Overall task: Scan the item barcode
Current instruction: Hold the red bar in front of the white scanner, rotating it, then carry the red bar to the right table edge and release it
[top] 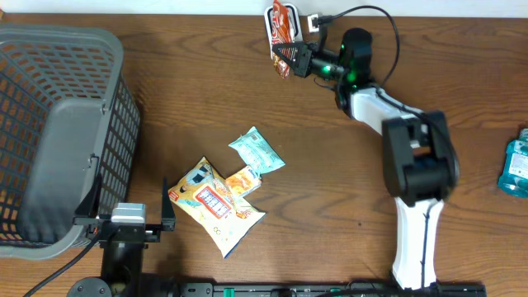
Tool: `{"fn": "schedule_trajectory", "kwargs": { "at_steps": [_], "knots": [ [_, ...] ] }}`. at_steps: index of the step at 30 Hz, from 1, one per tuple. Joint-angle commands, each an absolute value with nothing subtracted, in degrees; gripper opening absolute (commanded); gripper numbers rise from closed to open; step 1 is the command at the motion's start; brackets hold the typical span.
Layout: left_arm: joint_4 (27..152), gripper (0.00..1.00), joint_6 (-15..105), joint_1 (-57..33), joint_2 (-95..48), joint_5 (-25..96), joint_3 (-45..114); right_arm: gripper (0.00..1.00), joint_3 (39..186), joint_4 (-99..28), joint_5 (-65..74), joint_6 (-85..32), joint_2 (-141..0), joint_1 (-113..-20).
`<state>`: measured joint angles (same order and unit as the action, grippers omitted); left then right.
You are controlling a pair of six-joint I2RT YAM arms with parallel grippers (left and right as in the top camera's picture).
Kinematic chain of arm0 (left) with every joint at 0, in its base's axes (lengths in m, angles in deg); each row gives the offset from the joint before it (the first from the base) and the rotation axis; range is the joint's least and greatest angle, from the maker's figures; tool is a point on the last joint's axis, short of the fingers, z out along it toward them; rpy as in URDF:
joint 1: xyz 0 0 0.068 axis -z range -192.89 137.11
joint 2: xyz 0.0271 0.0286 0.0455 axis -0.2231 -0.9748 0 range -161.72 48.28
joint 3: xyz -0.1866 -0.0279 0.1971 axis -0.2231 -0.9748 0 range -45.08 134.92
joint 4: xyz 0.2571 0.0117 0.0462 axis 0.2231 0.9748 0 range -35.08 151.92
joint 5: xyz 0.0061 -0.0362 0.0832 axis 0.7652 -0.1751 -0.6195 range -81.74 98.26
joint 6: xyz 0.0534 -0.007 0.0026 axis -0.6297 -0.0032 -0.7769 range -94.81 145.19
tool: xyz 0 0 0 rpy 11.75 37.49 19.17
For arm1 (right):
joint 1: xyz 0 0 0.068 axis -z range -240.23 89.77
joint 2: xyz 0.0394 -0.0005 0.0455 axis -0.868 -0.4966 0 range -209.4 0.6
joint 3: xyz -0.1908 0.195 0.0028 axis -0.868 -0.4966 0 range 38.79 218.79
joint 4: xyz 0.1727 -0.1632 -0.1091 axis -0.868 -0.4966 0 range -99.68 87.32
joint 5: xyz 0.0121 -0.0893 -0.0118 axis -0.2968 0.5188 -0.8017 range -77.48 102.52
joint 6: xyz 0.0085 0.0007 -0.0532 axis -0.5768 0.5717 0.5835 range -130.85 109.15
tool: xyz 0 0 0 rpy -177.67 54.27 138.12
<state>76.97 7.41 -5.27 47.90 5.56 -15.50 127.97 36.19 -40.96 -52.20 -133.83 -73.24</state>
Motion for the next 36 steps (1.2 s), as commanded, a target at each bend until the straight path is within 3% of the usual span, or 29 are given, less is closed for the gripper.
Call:
{"fn": "schedule_trajectory", "kwargs": {
  "at_steps": [1, 8, 18, 26, 30, 33, 36],
  "knots": [
    [76.70, 1.00, 8.33, -5.06, 48.05, 6.08, -15.19, 0.01, 139.36, 36.96, -45.72, -62.58, -140.65, -73.79],
    [76.70, 1.00, 8.33, -5.06, 48.05, 6.08, -15.19, 0.01, 155.71, 27.12, -41.81, -66.80, -151.19, -72.92],
    [76.70, 1.00, 8.33, -5.06, 48.05, 6.08, -15.19, 0.01, 156.32, 18.10, -39.49, -65.99, -152.11, -72.41],
    [76.75, 1.00, 8.33, -5.06, 48.05, 6.08, -15.19, 0.01, 156.32, 10.80, -43.23, -55.67, -151.89, -71.91],
    [76.77, 1.00, 8.33, -5.06, 48.05, 6.08, -15.19, 0.01, 156.32, -4.39, -43.75, -40.92, -149.46, -71.78],
    [76.77, 1.00, 8.33, -5.06, 48.05, 6.08, -15.19, 0.02, 156.32, -22.95, -41.09, -25.70, -144.65, -71.49],
    [76.75, 1.00, 8.33, -5.06, 48.05, 6.08, -15.19, 0.01, 156.32, -49.03, -14.79, -13.55, -137.31, -70.47]
  ]
}}
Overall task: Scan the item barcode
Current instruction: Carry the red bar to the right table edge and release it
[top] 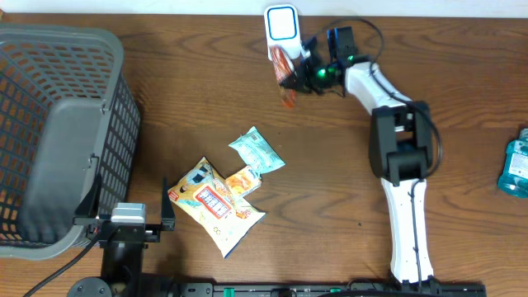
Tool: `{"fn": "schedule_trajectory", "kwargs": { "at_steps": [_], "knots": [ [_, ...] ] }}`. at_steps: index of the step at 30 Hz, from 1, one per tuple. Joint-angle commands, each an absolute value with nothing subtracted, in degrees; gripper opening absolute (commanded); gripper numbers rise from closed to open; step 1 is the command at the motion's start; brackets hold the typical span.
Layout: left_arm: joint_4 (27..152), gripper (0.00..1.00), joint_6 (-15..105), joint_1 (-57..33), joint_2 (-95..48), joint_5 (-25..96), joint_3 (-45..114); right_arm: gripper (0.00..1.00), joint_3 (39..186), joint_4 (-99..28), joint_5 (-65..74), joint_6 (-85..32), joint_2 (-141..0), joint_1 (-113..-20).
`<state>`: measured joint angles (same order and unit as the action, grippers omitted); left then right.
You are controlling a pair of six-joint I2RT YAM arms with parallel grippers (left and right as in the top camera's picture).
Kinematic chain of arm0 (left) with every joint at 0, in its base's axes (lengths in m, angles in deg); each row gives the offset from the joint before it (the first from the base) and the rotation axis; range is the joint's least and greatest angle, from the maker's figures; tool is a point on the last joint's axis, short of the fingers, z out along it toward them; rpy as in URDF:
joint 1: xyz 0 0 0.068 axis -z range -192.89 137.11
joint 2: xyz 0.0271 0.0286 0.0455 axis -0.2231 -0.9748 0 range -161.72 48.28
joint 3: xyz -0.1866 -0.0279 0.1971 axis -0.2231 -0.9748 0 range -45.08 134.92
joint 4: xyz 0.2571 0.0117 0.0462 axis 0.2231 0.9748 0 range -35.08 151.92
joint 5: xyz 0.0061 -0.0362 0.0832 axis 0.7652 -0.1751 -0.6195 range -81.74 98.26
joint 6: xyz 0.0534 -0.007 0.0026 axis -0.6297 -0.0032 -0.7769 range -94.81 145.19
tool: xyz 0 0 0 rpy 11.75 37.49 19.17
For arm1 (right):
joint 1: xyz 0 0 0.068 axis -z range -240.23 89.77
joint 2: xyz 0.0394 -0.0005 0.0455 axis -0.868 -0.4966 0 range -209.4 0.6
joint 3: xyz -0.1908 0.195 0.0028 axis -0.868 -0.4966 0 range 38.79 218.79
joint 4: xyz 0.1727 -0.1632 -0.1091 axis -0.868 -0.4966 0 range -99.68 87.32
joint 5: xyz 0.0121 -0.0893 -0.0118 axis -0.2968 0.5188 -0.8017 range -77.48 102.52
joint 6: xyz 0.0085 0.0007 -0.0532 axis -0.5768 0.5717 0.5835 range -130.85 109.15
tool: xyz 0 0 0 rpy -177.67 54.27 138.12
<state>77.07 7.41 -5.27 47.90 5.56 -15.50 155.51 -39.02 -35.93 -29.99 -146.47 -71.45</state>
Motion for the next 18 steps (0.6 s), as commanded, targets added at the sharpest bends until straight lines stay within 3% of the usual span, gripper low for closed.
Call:
{"fn": "schedule_trajectory", "kwargs": {
  "at_steps": [1, 5, 8, 18],
  "knots": [
    [76.75, 1.00, 8.35, -5.06, 48.05, 6.08, -15.19, 0.01, 156.32, -52.02, -8.43, -13.55, -136.50, -70.36],
    [76.75, 1.00, 8.33, -5.06, 48.05, 6.08, -15.19, 0.01, 156.17, -66.01, 33.23, -13.66, -134.75, -69.16],
    [76.77, 1.00, 8.35, -5.06, 48.05, 6.08, -15.19, 0.01, 152.54, -66.29, 48.81, -17.09, -134.84, -66.03],
    [77.66, 1.00, 8.33, -5.06, 48.05, 6.08, -15.19, 0.03, 137.94, -52.00, 52.46, -28.31, -135.17, -44.46]
  ]
}}
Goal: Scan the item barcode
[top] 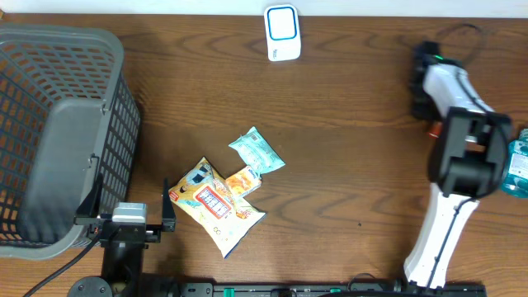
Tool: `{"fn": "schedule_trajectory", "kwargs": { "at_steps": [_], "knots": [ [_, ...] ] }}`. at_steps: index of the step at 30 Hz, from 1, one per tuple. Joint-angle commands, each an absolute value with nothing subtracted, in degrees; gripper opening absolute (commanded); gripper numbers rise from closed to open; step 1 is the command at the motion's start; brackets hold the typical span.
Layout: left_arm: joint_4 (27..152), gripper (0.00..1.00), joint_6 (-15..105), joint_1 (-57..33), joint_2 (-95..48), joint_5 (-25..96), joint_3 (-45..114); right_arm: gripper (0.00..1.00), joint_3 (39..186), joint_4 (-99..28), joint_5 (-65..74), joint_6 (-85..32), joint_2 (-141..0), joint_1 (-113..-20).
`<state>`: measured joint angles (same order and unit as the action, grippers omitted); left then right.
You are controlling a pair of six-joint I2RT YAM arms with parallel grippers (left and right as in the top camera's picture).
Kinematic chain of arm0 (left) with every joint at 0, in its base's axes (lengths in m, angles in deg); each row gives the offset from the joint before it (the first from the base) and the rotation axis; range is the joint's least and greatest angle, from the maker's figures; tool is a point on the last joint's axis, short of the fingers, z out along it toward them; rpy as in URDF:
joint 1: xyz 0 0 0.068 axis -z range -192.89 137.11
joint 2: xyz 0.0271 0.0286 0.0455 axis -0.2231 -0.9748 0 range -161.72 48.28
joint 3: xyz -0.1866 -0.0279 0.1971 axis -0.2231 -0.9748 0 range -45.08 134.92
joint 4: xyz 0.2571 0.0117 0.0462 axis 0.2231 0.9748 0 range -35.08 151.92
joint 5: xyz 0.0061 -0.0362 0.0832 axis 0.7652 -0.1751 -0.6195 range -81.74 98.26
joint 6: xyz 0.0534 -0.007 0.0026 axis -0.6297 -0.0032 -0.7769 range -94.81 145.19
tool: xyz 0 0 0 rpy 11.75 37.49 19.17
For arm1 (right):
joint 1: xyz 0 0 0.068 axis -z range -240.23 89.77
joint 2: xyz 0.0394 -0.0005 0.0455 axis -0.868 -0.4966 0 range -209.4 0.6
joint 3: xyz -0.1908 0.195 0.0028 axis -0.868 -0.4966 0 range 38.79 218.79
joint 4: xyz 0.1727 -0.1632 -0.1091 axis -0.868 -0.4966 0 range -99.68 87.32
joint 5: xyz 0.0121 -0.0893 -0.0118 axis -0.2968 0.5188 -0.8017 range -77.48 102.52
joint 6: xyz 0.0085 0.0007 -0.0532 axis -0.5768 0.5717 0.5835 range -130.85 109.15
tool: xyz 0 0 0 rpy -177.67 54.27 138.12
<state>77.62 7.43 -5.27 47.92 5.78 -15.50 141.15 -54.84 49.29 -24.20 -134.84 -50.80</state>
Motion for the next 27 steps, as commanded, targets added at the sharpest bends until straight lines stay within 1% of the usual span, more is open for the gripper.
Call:
{"fn": "schedule_trajectory", "kwargs": {
  "at_steps": [1, 2, 3, 5, 6, 7, 8, 10, 13, 14, 15, 17, 19, 20, 21, 24, 26, 27],
  "knots": [
    [77.66, 1.00, 8.35, -5.06, 48.05, 6.08, -15.19, 0.04, 137.55, -51.47, 52.44, -27.45, -135.17, -42.58],
    [77.66, 1.00, 8.35, -5.06, 48.05, 6.08, -15.19, 0.04, 137.55, -51.52, 52.46, -26.73, -135.17, -41.18],
    [77.66, 1.00, 8.33, -5.06, 48.05, 6.08, -15.19, 0.06, 137.57, -51.50, 52.46, -25.92, -135.17, -39.91],
    [77.66, 1.00, 8.35, -5.06, 48.05, 6.08, -15.19, 0.15, 137.83, -51.58, 52.48, -24.70, -135.14, -37.40],
    [77.66, 1.00, 8.35, -5.06, 48.05, 6.08, -15.19, 0.29, 138.40, -52.55, 52.48, -24.07, -135.14, -35.58],
    [77.64, 1.00, 8.35, -5.06, 48.05, 6.08, -15.19, 0.45, 139.06, -53.68, 52.35, -24.13, -135.14, -34.51],
    [77.64, 1.00, 8.35, -5.06, 48.05, 6.08, -15.19, 0.99, 140.41, -55.80, 50.84, -24.11, -135.14, -33.46],
    [77.62, 1.00, 8.35, -5.06, 48.05, 6.08, -15.19, 0.99, 142.49, -58.88, 47.70, -24.09, -135.06, -32.72],
    [77.60, 1.00, 8.35, -5.06, 48.05, 6.08, -15.19, 0.99, 148.83, -65.77, 35.52, -24.07, -134.49, -32.59],
    [77.60, 1.00, 8.35, -5.06, 48.05, 6.08, -15.19, 0.99, 151.21, -67.82, 29.16, -24.07, -134.05, -32.87],
    [77.60, 1.00, 8.35, -5.06, 48.05, 6.08, -15.19, 0.99, 153.74, -69.55, 19.85, -24.04, -133.18, -33.40],
    [77.60, 1.00, 8.35, -5.06, 48.05, 6.08, -15.19, 0.99, 155.71, -70.38, 4.70, -24.02, -131.06, -34.77],
    [77.60, 1.00, 8.35, -5.06, 48.05, 6.08, -15.19, 0.99, 155.78, -69.44, -5.96, -22.56, -128.52, -36.76],
    [77.60, 1.00, 8.35, -5.06, 48.05, 6.11, -15.19, 0.99, 155.80, -68.87, -8.63, -21.57, -127.71, -37.68],
    [77.60, 1.00, 8.35, -5.06, 48.05, 6.11, -15.19, 0.99, 155.80, -67.71, -12.28, -19.65, -125.77, -40.22],
    [77.56, 1.00, 8.35, -5.06, 48.05, 6.08, -15.19, 0.99, 155.80, -66.75, -16.59, -15.67, -123.45, -44.61],
    [77.29, 1.00, 8.35, -5.06, 48.05, 6.08, -15.19, 0.99, 155.80, -67.15, -23.03, -12.50, -122.62, -49.97],
    [76.94, 1.00, 8.35, -5.06, 48.05, 6.08, -15.19, 0.99, 155.64, -70.05, -25.04, -9.27, -122.64, -53.97]
  ]
}}
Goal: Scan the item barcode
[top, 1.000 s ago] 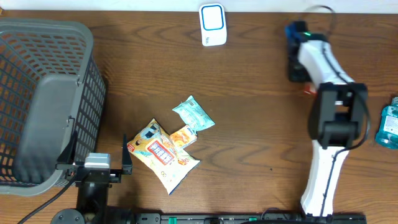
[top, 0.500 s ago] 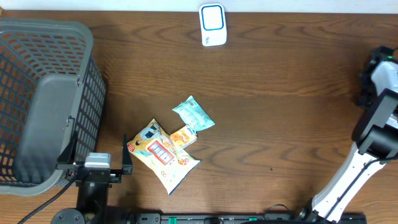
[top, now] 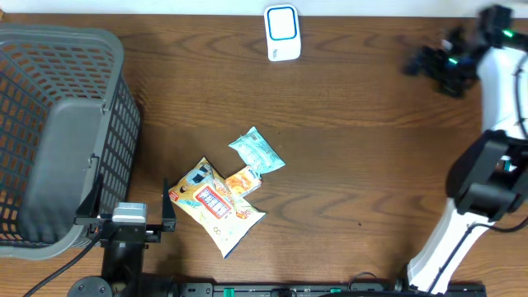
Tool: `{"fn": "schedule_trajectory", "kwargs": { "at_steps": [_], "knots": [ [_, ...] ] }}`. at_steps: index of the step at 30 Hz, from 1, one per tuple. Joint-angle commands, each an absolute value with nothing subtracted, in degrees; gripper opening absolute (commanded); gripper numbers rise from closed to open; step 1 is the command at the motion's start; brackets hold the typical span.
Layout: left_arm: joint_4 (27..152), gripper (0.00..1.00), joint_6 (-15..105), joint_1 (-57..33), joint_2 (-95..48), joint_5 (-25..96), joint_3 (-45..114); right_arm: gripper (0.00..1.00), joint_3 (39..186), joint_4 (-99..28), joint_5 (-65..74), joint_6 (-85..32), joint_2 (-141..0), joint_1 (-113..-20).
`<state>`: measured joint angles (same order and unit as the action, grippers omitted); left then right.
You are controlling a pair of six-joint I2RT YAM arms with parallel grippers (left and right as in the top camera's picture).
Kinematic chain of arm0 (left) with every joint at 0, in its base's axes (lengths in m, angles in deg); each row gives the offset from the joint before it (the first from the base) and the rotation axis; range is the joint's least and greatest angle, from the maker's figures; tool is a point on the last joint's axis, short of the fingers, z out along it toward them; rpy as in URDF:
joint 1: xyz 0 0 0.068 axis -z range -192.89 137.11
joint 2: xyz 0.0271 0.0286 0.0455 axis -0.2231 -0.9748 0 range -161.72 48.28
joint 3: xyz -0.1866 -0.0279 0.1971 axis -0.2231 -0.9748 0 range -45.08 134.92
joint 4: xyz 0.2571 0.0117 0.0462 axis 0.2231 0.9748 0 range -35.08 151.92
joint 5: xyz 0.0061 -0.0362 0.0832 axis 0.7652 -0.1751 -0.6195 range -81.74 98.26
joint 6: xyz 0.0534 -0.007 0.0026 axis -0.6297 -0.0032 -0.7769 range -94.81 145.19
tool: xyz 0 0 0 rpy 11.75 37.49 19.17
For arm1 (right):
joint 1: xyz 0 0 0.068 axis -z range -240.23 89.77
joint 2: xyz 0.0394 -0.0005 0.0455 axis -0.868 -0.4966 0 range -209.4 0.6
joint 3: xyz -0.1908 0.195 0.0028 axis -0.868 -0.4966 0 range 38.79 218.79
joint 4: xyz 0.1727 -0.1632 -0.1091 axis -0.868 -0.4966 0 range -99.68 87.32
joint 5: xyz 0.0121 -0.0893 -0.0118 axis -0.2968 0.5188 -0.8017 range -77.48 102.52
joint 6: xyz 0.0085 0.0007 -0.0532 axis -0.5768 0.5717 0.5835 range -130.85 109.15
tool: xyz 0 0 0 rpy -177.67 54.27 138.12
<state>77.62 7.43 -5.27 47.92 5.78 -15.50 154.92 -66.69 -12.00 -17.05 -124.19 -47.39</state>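
Observation:
The white scanner (top: pixel 281 33) with its blue-rimmed window stands at the table's far edge, nothing in front of it. My right gripper (top: pixel 422 66) is a dark shape at the far right, well to the right of the scanner, pointing left. Its jaws are too dark to read, and no red packet shows in it or on the table. A teal packet (top: pixel 256 153), a small orange packet (top: pixel 244 181) and a larger yellow snack bag (top: pixel 216 206) lie together at mid-table. My left gripper (top: pixel 125 219) rests at the near left edge, fingers wide apart and empty.
A large grey wire basket (top: pixel 66 132) fills the left side, just beyond the left gripper. The right arm's white links (top: pixel 495 124) run along the right edge down to its base at the bottom.
The right arm has swung further right and back; its gripper now shows at the far right, pointing left. The bit of red seen under the arm is gone from view. The blue bottle is now hidden.
The right gripper first held a red packet over the scanner, then beside it just below. Then the arm was folded at the far right with a bit of red beneath it. Now the gripper is at the far right, no packet visible. Left arm and mid-table packets unchanged.

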Motion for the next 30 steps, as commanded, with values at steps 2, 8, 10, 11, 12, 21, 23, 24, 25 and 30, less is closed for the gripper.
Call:
{"fn": "schedule_trajectory", "kwargs": {
  "at_steps": [2, 8, 10, 11, 12, 21, 23, 24, 25, 30],
  "knots": [
    [76.90, 1.00, 8.35, -5.06, 48.05, 6.08, -15.19, 0.99, 153.90, -72.30, -25.55, -4.63, -122.79, -59.76],
    [76.92, 1.00, 8.35, -5.06, 48.05, 6.08, -15.19, 0.99, 148.04, -72.30, -20.13, 0.50, -122.82, -77.44],
    [76.92, 1.00, 8.35, -5.06, 48.05, 6.08, -15.19, 0.99, 147.62, -72.33, -13.55, -1.38, -122.82, -83.32],
    [76.92, 1.00, 8.35, -5.06, 48.05, 6.08, -15.19, 0.99, 147.62, -71.93, -10.09, -3.87, -122.82, -86.31],
    [76.90, 1.00, 8.35, -5.06, 48.05, 6.08, -15.19, 0.99, 147.62, -71.54, -8.11, -5.44, -122.82, -88.15],
    [76.68, 1.00, 8.35, -5.06, 48.07, 6.08, -15.19, 0.99, 141.00, -57.40, 18.63, -12.55, -122.90, -105.33],
    [76.66, 1.00, 8.35, -5.03, 48.07, 6.08, -15.19, 0.99, 137.42, -52.72, 23.76, -12.55, -122.95, -108.17],
    [76.57, 1.00, 8.35, -5.03, 48.07, 6.11, -15.19, 0.99, 135.93, -50.80, 25.77, -12.55, -122.95, -109.15],
    [76.51, 1.00, 8.35, -5.03, 48.07, 6.11, -15.19, 0.97, 134.62, -49.20, 27.30, -12.55, -122.97, -109.88],
    [76.48, 1.00, 8.35, -5.06, 48.12, 6.11, -15.19, 0.88, 128.24, -41.81, 34.19, -14.58, -123.28, -112.04]
  ]
}}
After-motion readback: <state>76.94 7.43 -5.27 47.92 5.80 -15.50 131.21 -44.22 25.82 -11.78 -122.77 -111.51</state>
